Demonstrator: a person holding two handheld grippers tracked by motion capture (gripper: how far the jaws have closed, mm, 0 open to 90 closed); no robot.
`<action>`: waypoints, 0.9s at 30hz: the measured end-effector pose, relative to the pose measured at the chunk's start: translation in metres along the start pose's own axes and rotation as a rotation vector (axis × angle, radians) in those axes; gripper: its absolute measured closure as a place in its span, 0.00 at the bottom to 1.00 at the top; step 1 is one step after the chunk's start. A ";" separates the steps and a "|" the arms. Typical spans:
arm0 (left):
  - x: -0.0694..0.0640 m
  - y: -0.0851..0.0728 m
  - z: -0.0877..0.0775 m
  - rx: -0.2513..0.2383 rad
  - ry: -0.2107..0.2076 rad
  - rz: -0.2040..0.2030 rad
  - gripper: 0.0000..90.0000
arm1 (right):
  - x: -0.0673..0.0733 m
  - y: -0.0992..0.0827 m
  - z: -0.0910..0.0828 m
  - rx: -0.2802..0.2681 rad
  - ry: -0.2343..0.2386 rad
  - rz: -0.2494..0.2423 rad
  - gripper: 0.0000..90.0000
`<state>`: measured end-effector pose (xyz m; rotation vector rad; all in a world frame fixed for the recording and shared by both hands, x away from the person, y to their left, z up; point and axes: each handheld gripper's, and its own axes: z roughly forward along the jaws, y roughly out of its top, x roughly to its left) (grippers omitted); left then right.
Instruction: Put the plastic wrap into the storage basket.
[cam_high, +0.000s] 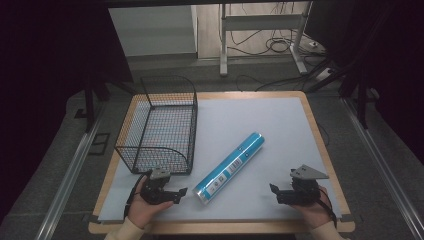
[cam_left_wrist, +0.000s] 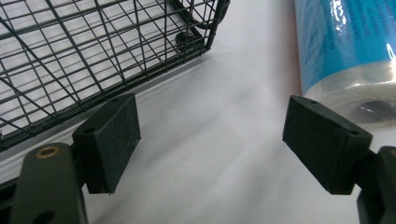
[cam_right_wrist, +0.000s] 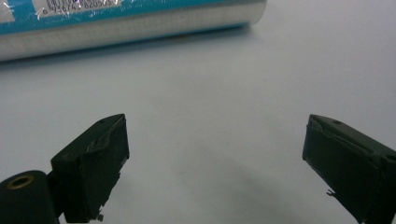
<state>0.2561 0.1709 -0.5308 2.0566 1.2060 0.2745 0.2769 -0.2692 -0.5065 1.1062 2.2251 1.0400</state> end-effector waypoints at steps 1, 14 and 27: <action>0.000 0.000 0.000 0.001 0.002 -0.004 0.21 | 0.000 0.001 0.000 -0.002 -0.002 0.000 0.08; -0.007 0.002 -0.003 0.003 0.008 -0.009 0.21 | 0.007 0.002 -0.003 -0.016 -0.011 -0.020 0.09; -0.018 0.015 -0.019 -0.025 0.005 -0.022 0.22 | 0.012 0.002 -0.003 -0.017 0.005 -0.017 0.10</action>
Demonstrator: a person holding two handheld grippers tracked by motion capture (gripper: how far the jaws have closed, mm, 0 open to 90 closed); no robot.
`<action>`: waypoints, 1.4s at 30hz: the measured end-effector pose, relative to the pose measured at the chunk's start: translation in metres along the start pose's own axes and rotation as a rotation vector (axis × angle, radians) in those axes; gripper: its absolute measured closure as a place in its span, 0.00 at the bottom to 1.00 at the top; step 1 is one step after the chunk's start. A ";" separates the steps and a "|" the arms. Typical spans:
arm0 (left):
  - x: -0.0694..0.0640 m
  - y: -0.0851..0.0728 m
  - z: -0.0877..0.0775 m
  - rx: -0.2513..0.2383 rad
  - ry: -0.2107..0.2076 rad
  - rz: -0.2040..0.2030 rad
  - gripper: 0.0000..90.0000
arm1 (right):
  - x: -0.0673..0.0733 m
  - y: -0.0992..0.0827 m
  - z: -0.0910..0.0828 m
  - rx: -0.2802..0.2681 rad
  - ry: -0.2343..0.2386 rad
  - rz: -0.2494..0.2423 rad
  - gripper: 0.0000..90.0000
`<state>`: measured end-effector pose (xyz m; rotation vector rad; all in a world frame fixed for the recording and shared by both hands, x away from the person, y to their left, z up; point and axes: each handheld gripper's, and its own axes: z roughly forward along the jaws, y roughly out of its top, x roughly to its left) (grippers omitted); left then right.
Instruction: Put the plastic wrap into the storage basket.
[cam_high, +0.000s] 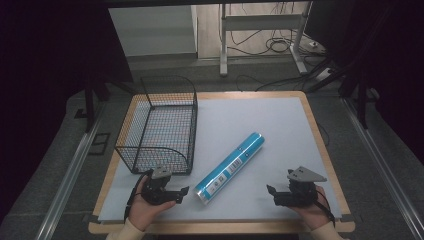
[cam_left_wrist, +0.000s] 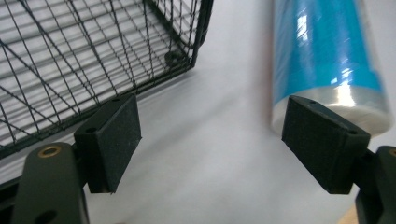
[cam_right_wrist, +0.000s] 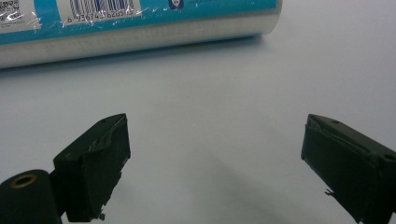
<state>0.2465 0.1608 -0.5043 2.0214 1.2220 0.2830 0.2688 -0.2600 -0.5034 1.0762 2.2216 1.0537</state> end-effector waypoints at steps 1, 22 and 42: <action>-0.001 0.002 -0.003 -0.019 -0.014 -0.003 0.22 | 0.000 0.000 -0.001 -0.002 0.000 0.001 0.10; -0.025 0.030 -0.011 -0.004 -0.051 0.090 0.22 | 0.000 0.000 -0.003 -0.009 -0.040 0.009 0.09; -0.050 0.070 -0.003 0.019 -0.058 0.162 0.17 | 0.002 0.001 0.001 -0.004 -0.019 -0.011 0.09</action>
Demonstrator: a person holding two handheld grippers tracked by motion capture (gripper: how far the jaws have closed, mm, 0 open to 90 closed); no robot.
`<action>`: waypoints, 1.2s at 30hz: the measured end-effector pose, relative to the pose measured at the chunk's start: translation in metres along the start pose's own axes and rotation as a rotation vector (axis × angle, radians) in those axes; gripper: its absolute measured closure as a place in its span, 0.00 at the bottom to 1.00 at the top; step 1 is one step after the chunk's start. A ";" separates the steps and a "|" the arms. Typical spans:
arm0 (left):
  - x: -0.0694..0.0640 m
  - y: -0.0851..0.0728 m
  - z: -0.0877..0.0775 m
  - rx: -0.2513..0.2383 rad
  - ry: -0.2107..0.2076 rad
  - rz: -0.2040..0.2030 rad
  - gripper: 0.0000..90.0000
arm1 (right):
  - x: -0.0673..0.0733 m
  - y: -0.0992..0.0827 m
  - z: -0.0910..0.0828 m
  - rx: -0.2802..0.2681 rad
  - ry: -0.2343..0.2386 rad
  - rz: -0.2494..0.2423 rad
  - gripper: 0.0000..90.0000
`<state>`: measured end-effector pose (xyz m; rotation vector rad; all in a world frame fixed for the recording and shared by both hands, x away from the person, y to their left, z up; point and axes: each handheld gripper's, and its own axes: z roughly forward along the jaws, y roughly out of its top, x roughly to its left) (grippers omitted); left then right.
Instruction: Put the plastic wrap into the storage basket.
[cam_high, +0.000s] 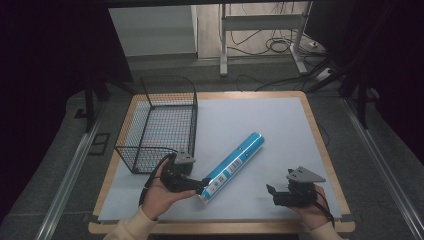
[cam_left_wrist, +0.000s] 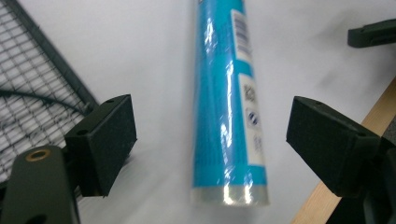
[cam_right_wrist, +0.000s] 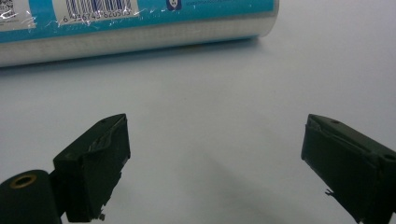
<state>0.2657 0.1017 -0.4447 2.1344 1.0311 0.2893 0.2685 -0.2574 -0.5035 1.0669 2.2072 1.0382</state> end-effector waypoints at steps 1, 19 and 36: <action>-0.004 0.005 0.001 -0.005 0.014 0.015 0.18 | 0.000 0.000 0.000 0.001 0.002 0.001 0.09; -0.016 0.035 0.018 0.018 -0.041 0.055 0.18 | -0.001 0.000 0.001 0.002 0.007 0.011 0.09; -0.023 0.062 0.050 0.101 -0.039 0.088 0.17 | -0.002 -0.001 -0.002 -0.008 0.007 0.011 0.09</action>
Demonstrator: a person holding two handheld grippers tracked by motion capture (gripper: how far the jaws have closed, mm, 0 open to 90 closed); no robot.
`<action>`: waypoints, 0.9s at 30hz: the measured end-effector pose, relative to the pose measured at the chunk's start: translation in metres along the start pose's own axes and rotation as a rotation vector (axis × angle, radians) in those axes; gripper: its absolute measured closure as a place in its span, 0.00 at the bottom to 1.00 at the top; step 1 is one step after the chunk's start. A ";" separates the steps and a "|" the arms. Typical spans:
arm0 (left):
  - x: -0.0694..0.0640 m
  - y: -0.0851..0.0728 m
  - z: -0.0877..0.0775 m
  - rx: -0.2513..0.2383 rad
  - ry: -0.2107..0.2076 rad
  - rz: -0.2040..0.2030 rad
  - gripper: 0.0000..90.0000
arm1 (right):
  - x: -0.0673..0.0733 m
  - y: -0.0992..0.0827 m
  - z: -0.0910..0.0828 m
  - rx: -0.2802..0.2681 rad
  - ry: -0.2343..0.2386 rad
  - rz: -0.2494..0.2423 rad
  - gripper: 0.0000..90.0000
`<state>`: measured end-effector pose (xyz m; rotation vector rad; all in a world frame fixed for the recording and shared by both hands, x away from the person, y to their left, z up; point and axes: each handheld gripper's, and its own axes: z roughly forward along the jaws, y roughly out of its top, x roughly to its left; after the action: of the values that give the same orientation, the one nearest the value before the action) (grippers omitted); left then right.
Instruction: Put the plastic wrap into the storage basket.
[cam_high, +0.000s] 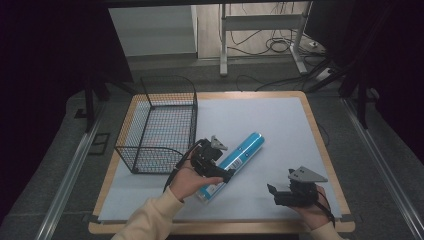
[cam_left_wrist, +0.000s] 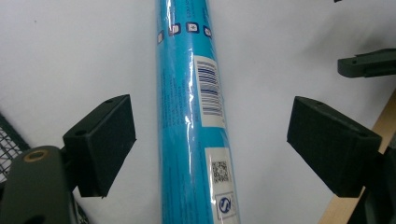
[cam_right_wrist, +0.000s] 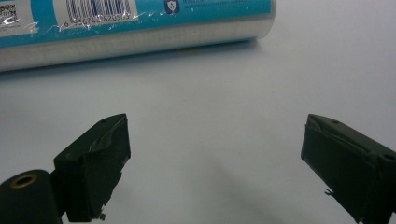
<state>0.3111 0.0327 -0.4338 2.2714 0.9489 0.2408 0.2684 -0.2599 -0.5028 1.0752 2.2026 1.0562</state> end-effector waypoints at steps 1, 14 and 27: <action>0.001 0.001 0.002 0.008 -0.002 0.001 0.17 | 0.000 0.000 0.000 0.000 0.000 -0.004 0.09; 0.005 0.014 0.035 0.109 -0.017 -0.007 0.16 | 0.000 -0.001 0.002 0.011 -0.006 -0.010 0.09; 0.008 0.024 0.066 0.218 -0.035 -0.021 0.16 | -0.001 -0.002 0.002 0.015 -0.009 -0.014 0.10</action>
<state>0.3569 -0.0077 -0.4696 2.4528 1.0232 0.0919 0.2693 -0.2605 -0.5056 1.0678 2.2107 1.0284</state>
